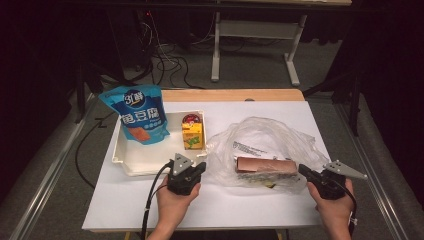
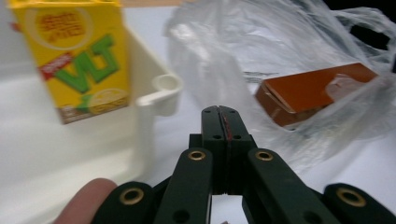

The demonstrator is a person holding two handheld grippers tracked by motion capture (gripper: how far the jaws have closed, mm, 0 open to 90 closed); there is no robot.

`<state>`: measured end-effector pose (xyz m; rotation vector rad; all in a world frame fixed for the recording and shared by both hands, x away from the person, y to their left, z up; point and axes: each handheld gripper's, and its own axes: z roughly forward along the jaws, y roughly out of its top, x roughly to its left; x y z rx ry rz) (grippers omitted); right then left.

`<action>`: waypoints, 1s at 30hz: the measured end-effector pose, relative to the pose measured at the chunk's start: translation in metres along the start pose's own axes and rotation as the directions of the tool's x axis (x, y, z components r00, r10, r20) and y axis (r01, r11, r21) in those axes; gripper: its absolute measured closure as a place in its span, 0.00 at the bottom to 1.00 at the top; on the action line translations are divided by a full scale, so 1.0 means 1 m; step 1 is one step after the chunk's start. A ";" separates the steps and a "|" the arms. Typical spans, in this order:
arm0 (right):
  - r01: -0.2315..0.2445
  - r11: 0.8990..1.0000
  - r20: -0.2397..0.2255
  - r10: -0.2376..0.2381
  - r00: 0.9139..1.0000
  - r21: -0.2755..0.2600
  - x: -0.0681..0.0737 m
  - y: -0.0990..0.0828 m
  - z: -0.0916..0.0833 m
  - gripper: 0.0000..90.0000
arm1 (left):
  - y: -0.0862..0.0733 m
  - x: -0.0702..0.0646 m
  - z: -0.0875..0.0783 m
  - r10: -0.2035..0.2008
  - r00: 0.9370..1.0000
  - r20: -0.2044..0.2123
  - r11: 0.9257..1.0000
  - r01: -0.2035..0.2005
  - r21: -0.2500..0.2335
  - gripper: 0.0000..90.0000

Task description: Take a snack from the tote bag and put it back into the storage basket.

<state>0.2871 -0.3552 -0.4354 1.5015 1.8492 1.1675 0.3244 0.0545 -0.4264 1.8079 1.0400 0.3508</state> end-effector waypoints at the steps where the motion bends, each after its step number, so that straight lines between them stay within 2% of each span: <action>1: 0.004 1.000 0.000 -0.004 1.000 0.005 -0.001 -0.001 0.000 1.00 | 0.000 -0.006 0.004 0.007 1.000 0.010 1.000 -0.007 0.004 1.00; 5: 0.004 0.999 0.003 -0.004 1.000 0.032 -0.002 -0.003 0.001 1.00 | 0.001 -0.021 0.016 0.017 0.999 0.044 1.000 -0.018 0.021 1.00; 9: 0.003 0.999 0.000 -0.003 1.000 0.049 -0.002 -0.005 0.002 1.00 | 0.001 -0.033 0.030 0.026 0.998 0.059 0.999 -0.027 0.026 1.00; 12: -0.005 0.998 -0.003 0.005 1.000 0.066 -0.002 -0.007 0.003 1.00 | 0.000 -0.038 0.039 0.017 0.997 0.070 0.999 -0.019 0.033 1.00; 15: -0.005 0.997 0.002 0.005 1.000 0.081 -0.002 -0.009 0.004 1.00 | -0.002 -0.043 0.054 0.018 0.998 0.063 0.997 -0.022 0.069 1.00; 17: -0.015 0.995 0.009 0.014 1.000 0.094 -0.003 -0.011 0.005 1.00 | -0.006 -0.043 0.063 0.003 0.998 0.060 0.996 -0.008 0.092 1.00; 24: -0.037 0.988 0.021 0.034 0.999 0.153 -0.004 -0.017 0.010 1.00 | -0.017 -0.045 0.083 -0.011 0.997 0.082 0.984 -0.004 0.178 1.00; 27: -0.045 0.980 0.022 0.041 0.999 0.192 -0.005 -0.021 0.015 1.00 | -0.021 -0.046 0.089 -0.010 0.998 0.067 0.977 -0.004 0.213 1.00; 30: -0.057 0.970 0.033 0.051 0.998 0.236 -0.008 -0.026 0.020 1.00 | -0.024 -0.045 0.093 -0.008 0.999 0.045 0.973 -0.003 0.231 1.00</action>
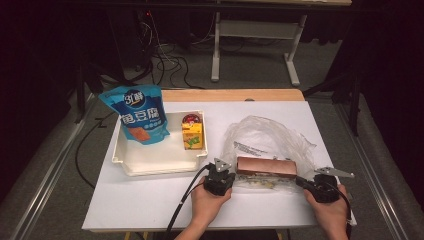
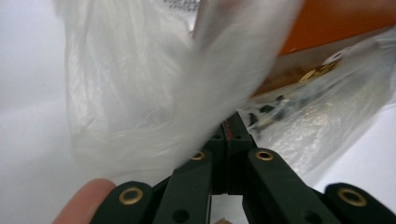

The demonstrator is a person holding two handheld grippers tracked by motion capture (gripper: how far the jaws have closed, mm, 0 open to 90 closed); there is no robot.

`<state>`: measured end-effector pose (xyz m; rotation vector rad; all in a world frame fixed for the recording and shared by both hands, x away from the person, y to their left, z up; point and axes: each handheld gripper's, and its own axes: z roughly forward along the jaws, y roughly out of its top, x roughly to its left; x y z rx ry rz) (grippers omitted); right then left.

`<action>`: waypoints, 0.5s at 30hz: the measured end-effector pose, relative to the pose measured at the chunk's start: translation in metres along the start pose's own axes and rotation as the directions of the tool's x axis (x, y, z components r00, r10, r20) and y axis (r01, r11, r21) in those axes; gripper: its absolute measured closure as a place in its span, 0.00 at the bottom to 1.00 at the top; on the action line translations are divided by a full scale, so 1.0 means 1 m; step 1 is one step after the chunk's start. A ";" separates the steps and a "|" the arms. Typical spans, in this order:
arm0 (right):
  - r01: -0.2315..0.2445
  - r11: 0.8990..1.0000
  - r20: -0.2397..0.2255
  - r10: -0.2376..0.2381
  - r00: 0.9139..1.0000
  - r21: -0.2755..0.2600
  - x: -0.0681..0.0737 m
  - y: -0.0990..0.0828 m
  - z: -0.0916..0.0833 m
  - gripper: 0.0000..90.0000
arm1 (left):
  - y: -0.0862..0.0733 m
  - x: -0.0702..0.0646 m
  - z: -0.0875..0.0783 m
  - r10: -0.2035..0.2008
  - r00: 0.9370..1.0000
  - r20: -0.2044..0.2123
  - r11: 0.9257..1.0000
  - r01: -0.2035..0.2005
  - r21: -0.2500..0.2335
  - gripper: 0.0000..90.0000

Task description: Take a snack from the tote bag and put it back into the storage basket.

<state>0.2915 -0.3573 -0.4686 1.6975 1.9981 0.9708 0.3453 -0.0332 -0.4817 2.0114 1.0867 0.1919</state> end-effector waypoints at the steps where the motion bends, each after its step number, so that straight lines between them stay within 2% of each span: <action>1: -0.005 1.000 0.002 0.005 1.000 0.010 -0.001 -0.001 0.001 1.00 | 0.000 0.001 0.000 -0.007 1.000 0.005 1.000 0.007 -0.003 1.00; 4: -0.016 1.000 0.000 0.016 1.000 0.020 -0.002 -0.002 0.003 1.00 | 0.000 0.000 0.000 -0.003 1.000 -0.004 1.000 0.003 -0.004 1.00; 6: -0.005 1.000 0.016 0.005 1.000 0.022 0.000 -0.001 0.003 1.00 | 0.000 -0.001 0.000 0.000 1.000 -0.011 1.000 0.000 -0.006 1.00; 8: -0.005 1.000 0.018 0.005 1.000 0.017 0.001 -0.001 0.001 1.00 | -0.001 0.000 -0.003 -0.019 1.000 0.003 1.000 0.019 -0.017 1.00; 10: -0.013 1.000 0.022 0.013 1.000 -0.016 0.001 0.000 -0.005 1.00 | -0.001 0.000 -0.006 -0.022 1.000 0.009 0.999 0.022 -0.036 1.00; 13: 0.008 0.996 0.021 -0.006 1.000 -0.091 0.002 0.005 -0.015 1.00 | 0.001 -0.004 -0.013 -0.024 0.999 0.030 0.997 0.026 -0.067 1.00; 15: 0.025 0.992 0.043 -0.020 0.999 -0.120 0.004 0.009 -0.017 1.00 | 0.003 -0.007 -0.016 -0.018 0.999 0.041 0.997 0.021 -0.077 1.00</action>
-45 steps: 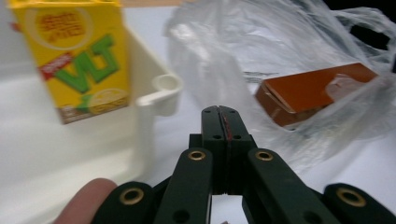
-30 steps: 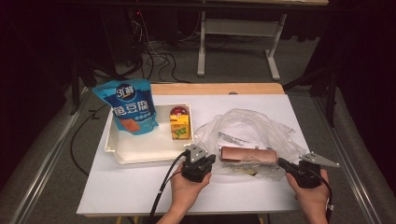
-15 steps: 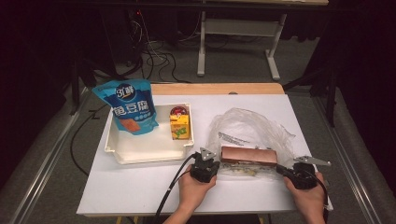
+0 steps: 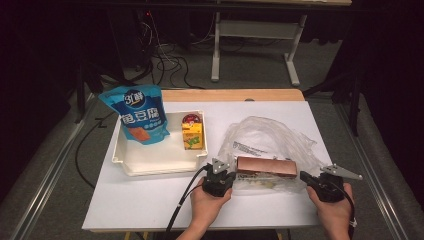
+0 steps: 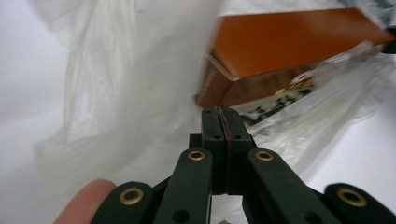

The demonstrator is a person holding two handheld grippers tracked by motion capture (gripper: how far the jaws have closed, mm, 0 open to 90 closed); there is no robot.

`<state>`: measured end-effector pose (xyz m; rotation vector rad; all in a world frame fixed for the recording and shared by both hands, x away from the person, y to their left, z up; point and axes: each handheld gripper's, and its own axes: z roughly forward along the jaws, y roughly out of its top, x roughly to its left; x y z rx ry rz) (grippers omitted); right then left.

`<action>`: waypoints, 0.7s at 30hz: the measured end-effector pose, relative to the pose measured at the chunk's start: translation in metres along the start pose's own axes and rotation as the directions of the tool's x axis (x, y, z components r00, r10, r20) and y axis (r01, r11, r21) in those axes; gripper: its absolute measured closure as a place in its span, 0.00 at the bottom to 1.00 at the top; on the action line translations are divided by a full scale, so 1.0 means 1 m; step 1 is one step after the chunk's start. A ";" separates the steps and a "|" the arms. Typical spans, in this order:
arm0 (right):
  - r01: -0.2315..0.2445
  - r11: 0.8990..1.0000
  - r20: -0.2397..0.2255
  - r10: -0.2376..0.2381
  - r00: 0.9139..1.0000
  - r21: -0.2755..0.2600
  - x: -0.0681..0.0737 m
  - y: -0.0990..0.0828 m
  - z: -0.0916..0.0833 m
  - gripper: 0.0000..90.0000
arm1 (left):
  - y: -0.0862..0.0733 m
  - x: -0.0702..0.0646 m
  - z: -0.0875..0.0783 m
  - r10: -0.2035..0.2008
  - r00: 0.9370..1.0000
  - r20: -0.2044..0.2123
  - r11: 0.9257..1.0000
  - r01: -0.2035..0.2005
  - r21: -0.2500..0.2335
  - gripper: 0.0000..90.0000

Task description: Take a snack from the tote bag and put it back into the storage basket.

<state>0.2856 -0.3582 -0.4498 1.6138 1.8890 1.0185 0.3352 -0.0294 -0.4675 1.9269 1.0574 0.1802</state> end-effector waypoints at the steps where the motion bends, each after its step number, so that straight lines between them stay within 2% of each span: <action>1: -0.007 1.000 0.007 0.007 1.000 -0.007 0.000 0.001 0.000 1.00 | 0.001 -0.001 0.000 0.004 1.000 0.003 1.000 -0.004 0.006 1.00; 4: -0.015 1.000 0.003 0.015 1.000 0.002 -0.003 0.001 0.007 1.00 | 0.003 -0.002 0.005 0.009 1.000 -0.002 1.000 -0.009 0.021 1.00; 7: -0.007 1.000 -0.012 0.007 1.000 0.017 -0.003 -0.001 0.011 1.00 | 0.008 -0.001 0.008 -0.002 1.000 -0.013 1.000 0.002 0.018 1.00; 10: 0.013 1.000 -0.026 -0.013 1.000 0.015 -0.002 -0.001 0.010 1.00 | 0.014 0.000 0.011 -0.007 1.000 -0.023 1.000 0.008 0.014 1.00; 14: 0.014 1.000 -0.046 -0.014 0.999 0.021 0.002 -0.002 0.008 1.00 | 0.023 0.001 0.017 -0.002 1.000 -0.030 1.000 0.003 0.015 1.00; 19: 0.028 0.999 -0.056 -0.026 0.998 0.026 0.007 -0.004 0.008 1.00 | 0.032 0.002 0.027 -0.017 0.999 -0.032 1.000 0.017 0.019 1.00; 21: 0.045 0.999 -0.063 -0.043 0.997 0.027 0.010 -0.004 0.008 1.00 | 0.036 0.003 0.032 -0.015 0.999 -0.039 1.000 0.016 0.022 1.00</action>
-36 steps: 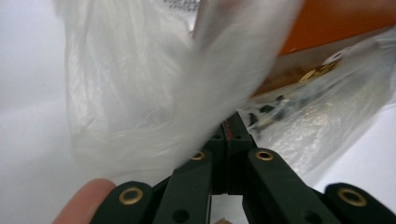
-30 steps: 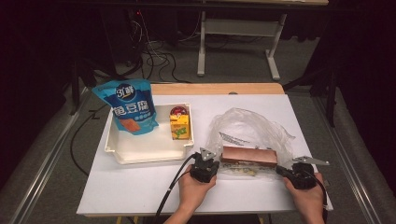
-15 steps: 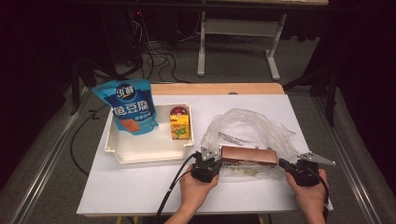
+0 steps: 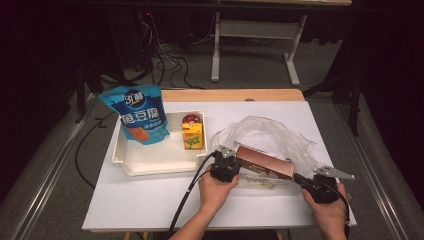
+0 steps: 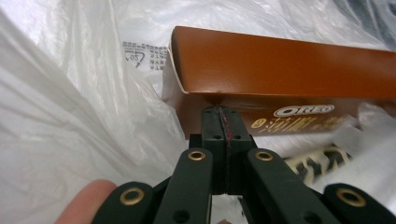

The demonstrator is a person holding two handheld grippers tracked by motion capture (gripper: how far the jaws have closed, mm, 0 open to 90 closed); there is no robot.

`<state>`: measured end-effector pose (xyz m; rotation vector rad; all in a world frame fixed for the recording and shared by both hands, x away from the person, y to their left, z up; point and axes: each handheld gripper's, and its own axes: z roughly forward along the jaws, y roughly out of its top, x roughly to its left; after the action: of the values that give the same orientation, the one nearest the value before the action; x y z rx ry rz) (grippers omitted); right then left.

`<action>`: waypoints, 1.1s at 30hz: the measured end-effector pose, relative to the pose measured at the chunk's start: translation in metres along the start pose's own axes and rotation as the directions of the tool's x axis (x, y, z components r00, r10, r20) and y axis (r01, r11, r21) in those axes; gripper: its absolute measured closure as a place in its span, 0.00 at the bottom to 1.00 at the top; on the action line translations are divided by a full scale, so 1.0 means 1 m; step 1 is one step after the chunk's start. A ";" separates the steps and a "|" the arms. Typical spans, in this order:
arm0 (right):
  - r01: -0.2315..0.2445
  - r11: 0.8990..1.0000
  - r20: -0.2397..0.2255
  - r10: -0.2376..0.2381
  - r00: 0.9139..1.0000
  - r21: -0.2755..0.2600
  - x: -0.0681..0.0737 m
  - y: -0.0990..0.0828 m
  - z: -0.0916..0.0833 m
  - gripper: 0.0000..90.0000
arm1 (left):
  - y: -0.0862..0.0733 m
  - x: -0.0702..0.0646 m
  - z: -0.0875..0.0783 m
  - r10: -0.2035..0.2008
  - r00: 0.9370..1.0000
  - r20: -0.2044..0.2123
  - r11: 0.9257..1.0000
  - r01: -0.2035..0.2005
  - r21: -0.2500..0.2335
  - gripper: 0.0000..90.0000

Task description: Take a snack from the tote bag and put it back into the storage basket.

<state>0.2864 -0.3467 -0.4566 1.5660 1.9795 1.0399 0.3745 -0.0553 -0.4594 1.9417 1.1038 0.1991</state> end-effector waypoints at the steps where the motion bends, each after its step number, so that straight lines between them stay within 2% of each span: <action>1: 0.002 1.000 -0.005 -0.002 1.000 0.001 0.002 0.000 0.000 1.00 | 0.002 0.000 0.002 -0.003 1.000 -0.001 1.000 0.003 0.002 1.00; 11: 0.071 0.997 -0.082 -0.069 0.994 0.024 0.026 -0.001 0.007 1.00 | 0.012 -0.002 0.015 0.006 1.000 -0.009 1.000 -0.006 0.004 1.00; 15: 0.122 0.992 -0.127 -0.118 0.985 0.022 0.041 0.000 0.012 1.00 | 0.011 -0.003 0.016 0.005 1.000 -0.008 1.000 -0.005 0.011 1.00; 16: 0.126 0.992 -0.120 -0.123 0.985 0.017 0.041 0.001 0.011 1.00 | 0.010 -0.004 0.015 0.009 1.000 -0.004 1.000 -0.009 0.012 1.00; 18: 0.096 0.995 -0.093 -0.097 0.991 -0.015 0.035 0.005 0.008 1.00 | 0.009 -0.006 0.013 0.016 1.000 0.000 1.000 -0.016 0.011 1.00; 20: 0.063 0.997 -0.028 -0.064 0.998 -0.039 0.024 0.010 0.005 1.00 | 0.007 -0.009 0.011 0.030 1.000 0.006 0.999 -0.030 0.016 1.00; 21: 0.046 0.998 0.005 -0.046 0.999 -0.045 0.016 0.015 0.005 1.00 | 0.006 -0.009 0.011 0.031 1.000 0.007 0.999 -0.031 0.014 1.00; 22: 0.030 0.998 0.013 -0.030 0.999 -0.050 0.013 0.017 0.006 1.00 | 0.006 -0.010 0.011 0.032 0.999 0.009 0.999 -0.032 0.015 1.00; 24: 0.034 0.998 0.033 -0.032 0.999 -0.051 0.007 0.022 0.012 1.00 | 0.005 -0.013 0.011 0.041 0.999 0.013 0.999 -0.042 0.022 1.00; 26: 0.032 0.998 0.020 -0.031 0.999 -0.047 0.007 0.023 0.020 0.95 | 0.004 -0.016 0.012 0.043 0.999 0.020 0.999 -0.043 0.023 1.00; 27: 0.054 0.997 0.013 -0.053 0.998 -0.046 0.008 0.022 0.023 0.91 | 0.004 -0.017 0.012 0.046 0.999 0.024 0.999 -0.047 0.024 1.00; 28: 0.067 0.997 0.011 -0.067 0.998 -0.038 0.010 0.020 0.025 0.93 | 0.003 -0.018 0.013 0.051 0.998 0.028 0.998 -0.052 0.024 1.00; 31: 0.084 0.996 -0.034 -0.085 0.996 -0.038 0.017 0.017 0.025 1.00 | 0.002 -0.020 0.015 0.056 0.998 0.037 0.998 -0.057 0.031 1.00; 33: 0.096 0.995 -0.058 -0.098 0.994 -0.032 0.022 0.016 0.023 1.00 | 0.001 -0.019 0.017 0.052 0.998 0.038 0.998 -0.053 0.035 1.00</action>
<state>0.3070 -0.3172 -0.4565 1.4247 2.0486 1.0826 0.3725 -0.0802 -0.4645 2.0000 1.0399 0.1724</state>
